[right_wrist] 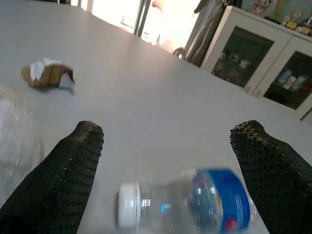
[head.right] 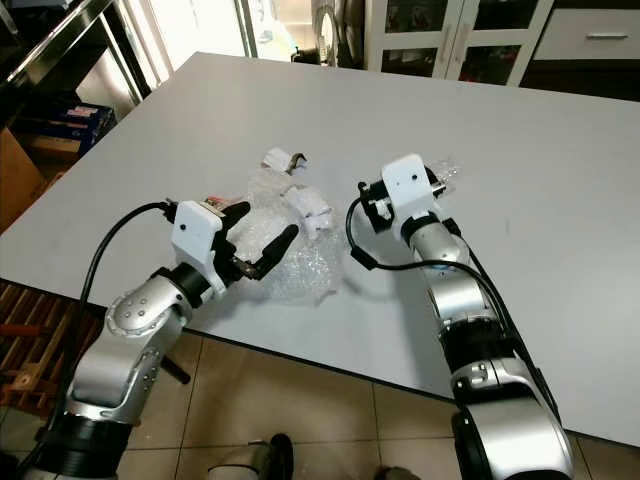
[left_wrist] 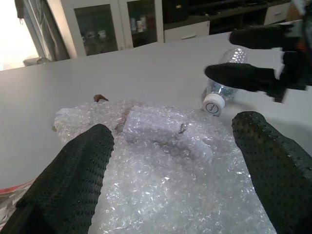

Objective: Picking trash to rubbish bin

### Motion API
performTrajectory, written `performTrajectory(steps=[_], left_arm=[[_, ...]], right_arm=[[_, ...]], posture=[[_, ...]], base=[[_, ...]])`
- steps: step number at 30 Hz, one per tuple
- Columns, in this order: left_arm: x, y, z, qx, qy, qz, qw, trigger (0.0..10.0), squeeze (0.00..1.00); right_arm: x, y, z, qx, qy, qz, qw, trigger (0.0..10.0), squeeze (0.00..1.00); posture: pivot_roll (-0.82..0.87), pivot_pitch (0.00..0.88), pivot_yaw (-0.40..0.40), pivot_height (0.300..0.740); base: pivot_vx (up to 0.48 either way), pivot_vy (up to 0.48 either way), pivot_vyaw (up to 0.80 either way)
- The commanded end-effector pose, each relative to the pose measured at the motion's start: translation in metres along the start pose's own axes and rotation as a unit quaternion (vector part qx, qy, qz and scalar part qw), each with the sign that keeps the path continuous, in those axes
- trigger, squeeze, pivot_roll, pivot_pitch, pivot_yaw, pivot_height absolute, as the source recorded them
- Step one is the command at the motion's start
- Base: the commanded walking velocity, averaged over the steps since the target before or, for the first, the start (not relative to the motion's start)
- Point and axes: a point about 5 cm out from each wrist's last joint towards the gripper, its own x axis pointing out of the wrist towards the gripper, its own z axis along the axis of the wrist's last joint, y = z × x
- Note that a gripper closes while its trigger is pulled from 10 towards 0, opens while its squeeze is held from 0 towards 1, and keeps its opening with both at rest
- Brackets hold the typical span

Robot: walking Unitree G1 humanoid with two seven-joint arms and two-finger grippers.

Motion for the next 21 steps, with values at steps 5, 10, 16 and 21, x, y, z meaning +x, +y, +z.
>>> performTrajectory(steps=[5,10,16,21], left_arm=[[-0.006,0.000,0.007,0.003,0.003,-0.017,1.000,10.0,0.00],[-0.018,-0.010,0.010,0.011,0.028,-0.080,0.996,10.0,0.00],[-0.029,-0.013,0.017,0.007,0.052,-0.136,0.989,10.0,0.00],[-0.030,-0.005,0.029,0.009,0.055,-0.153,0.987,10.0,0.00]], right_arm=[[0.007,-0.008,0.008,0.006,-0.017,-0.016,1.000,10.0,0.00],[0.011,-0.008,0.009,0.009,-0.019,-0.017,1.000,10.0,0.00],[0.013,-0.004,0.007,0.018,-0.021,-0.019,0.999,10.0,0.00],[0.013,0.003,0.003,0.028,-0.022,-0.019,0.999,10.0,0.00]], posture=[[0.18,0.204,0.062,0.740],[0.21,0.230,0.074,0.740],[0.23,0.244,0.087,0.740],[0.23,0.246,0.094,0.740]], base=[[0.000,0.000,0.00],[0.000,0.000,0.00],[0.000,0.000,0.00],[0.000,0.000,0.00]])
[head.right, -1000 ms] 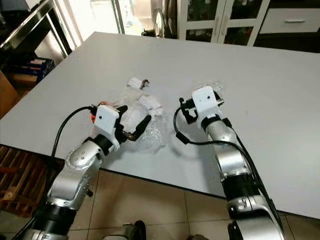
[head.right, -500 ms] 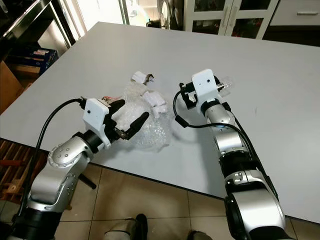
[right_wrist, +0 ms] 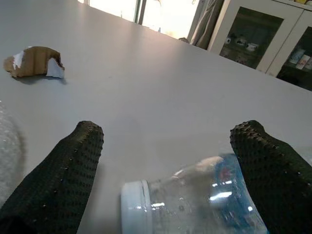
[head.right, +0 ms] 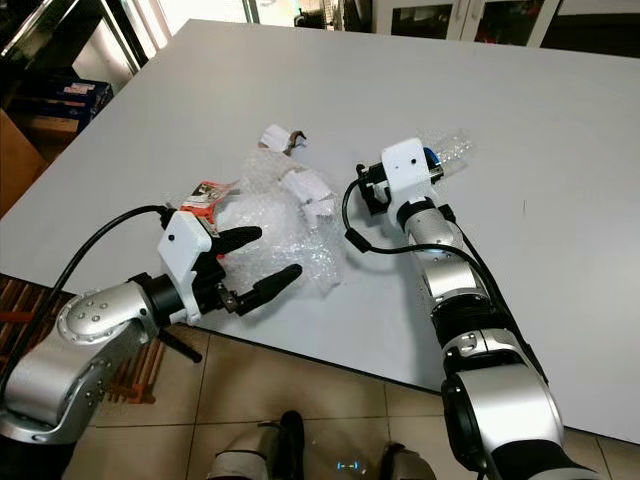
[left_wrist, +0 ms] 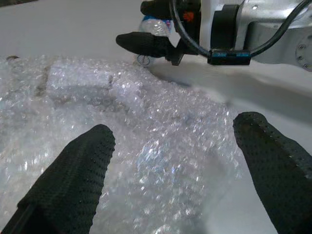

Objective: Picking trash to rubbish bin

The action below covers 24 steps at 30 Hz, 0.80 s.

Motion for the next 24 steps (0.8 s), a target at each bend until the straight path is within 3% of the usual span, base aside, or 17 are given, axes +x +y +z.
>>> performTrajectory(steps=[1,11,24], left_arm=[[-0.004,0.002,0.008,0.002,-0.008,-0.008,1.000,10.0,0.00],[-0.004,-0.008,0.016,-0.012,-0.007,-0.044,0.999,10.0,0.00],[-0.005,-0.009,0.015,-0.016,0.003,-0.043,0.999,10.0,0.00]], right_arm=[[0.000,0.003,0.000,0.010,-0.004,-0.002,1.000,10.0,0.00],[0.004,0.009,0.003,0.020,-0.006,0.004,1.000,10.0,0.00],[0.009,0.014,0.008,0.033,0.014,-0.010,0.999,10.0,0.00]], posture=[[0.23,0.245,0.094,0.740],[0.22,0.243,0.084,0.740],[0.22,0.242,0.081,0.740]], base=[[0.000,0.000,0.00],[0.000,0.000,0.00],[0.000,0.000,0.00]])
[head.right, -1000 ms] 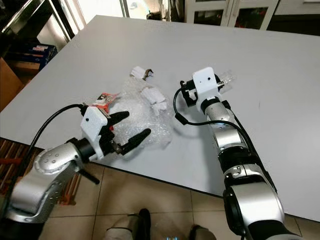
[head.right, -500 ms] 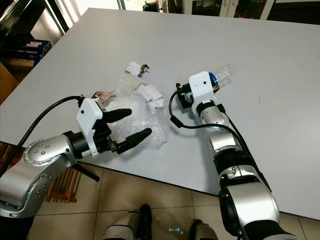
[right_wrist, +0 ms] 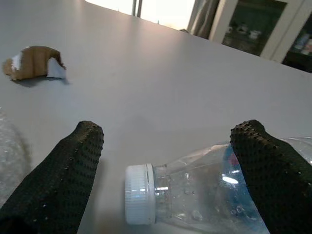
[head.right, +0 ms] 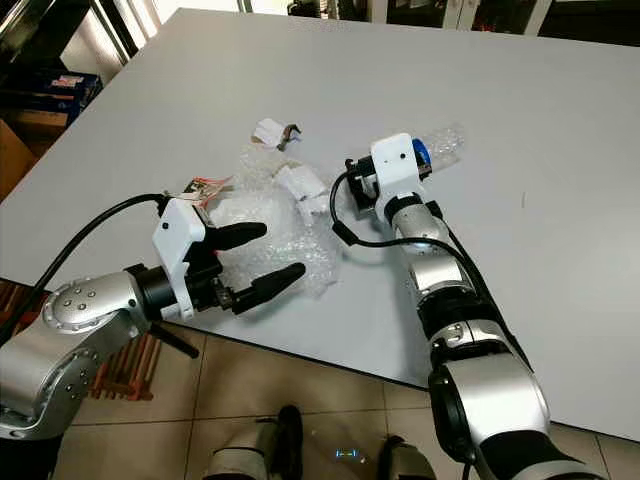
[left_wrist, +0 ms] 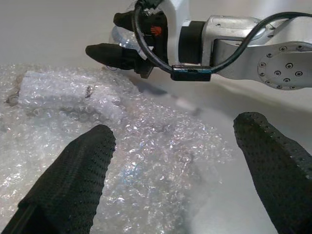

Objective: Picking trash to rubbish bin

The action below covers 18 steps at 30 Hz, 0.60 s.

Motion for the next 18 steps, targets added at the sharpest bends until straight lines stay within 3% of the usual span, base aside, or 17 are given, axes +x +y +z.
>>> performTrajectory(steps=[1,15,18], left_arm=[[-0.001,-0.004,0.001,-0.001,0.003,-0.011,1.000,10.0,0.00],[0.005,-0.003,0.000,-0.004,-0.003,-0.015,1.000,10.0,0.00],[0.006,-0.003,0.000,-0.005,-0.004,-0.016,1.000,10.0,0.00]], right_arm=[[-0.001,0.002,-0.002,0.008,0.011,-0.004,1.000,10.0,0.00],[-0.037,-0.001,-0.011,-0.014,0.039,-0.033,0.999,10.0,0.00],[-0.059,0.002,-0.011,-0.018,0.054,-0.025,0.998,10.0,0.00]], posture=[[0.22,0.242,0.081,0.740],[0.18,0.227,0.082,0.740],[0.18,0.226,0.080,0.740]], base=[[0.000,0.000,0.00],[0.000,0.000,0.00],[0.000,0.000,0.00]])
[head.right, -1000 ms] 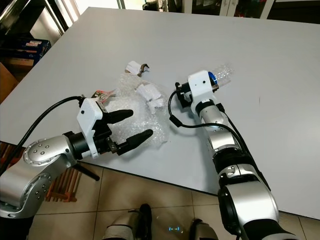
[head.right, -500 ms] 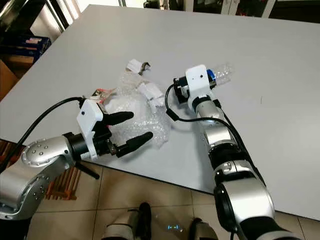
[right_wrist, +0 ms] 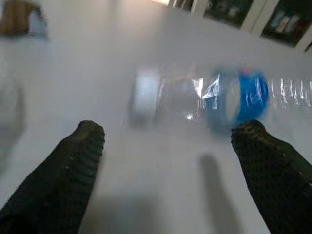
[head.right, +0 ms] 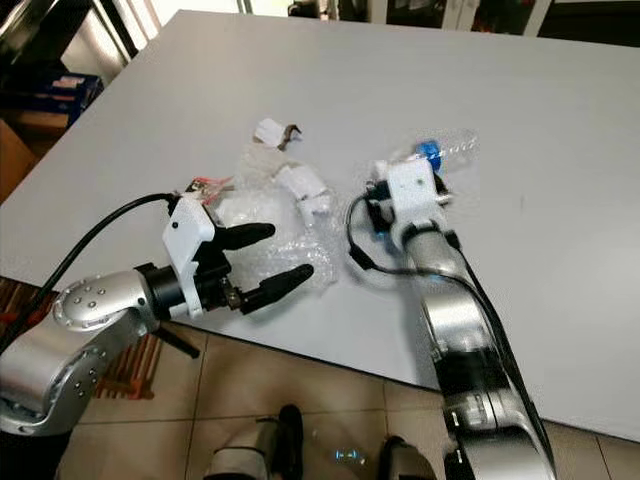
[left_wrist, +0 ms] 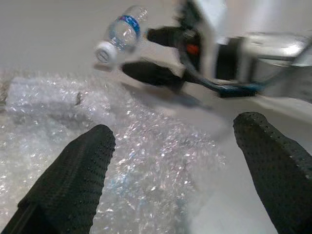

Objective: Picking trash to rubbish bin

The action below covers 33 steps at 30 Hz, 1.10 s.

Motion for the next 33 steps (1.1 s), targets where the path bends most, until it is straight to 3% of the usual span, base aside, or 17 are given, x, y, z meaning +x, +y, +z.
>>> performTrajectory(steps=[1,7,10,22,33], left_arm=[[0.000,-0.001,-0.001,-0.003,0.001,-0.005,1.000,10.0,0.00],[0.001,0.001,-0.002,-0.002,-0.001,-0.003,1.000,10.0,0.00],[0.001,0.001,-0.002,-0.003,-0.002,-0.003,1.000,10.0,0.00],[0.002,0.003,-0.002,0.001,-0.004,0.000,1.000,10.0,0.00],[0.002,0.003,-0.003,0.002,-0.005,0.003,1.000,10.0,0.00]], right_arm=[[-0.008,0.006,0.005,-0.005,0.003,0.015,1.000,10.0,0.00],[-0.051,0.017,-0.010,0.012,0.053,0.028,0.998,10.0,0.00],[-0.062,0.023,-0.015,0.018,0.065,0.033,0.997,10.0,0.00],[-0.054,0.016,-0.006,0.013,0.071,0.023,0.997,10.0,0.00],[-0.051,0.022,0.002,0.020,0.054,0.030,0.998,10.0,0.00]], posture=[[0.17,0.222,0.077,0.740],[0.15,0.216,0.073,0.740],[0.15,0.216,0.073,0.740],[0.16,0.203,0.072,0.740],[0.17,0.188,0.069,0.740]], base=[[0.000,0.000,0.00],[0.000,0.000,0.00],[0.000,0.000,0.00],[0.000,0.000,0.00],[0.000,0.000,0.00]])
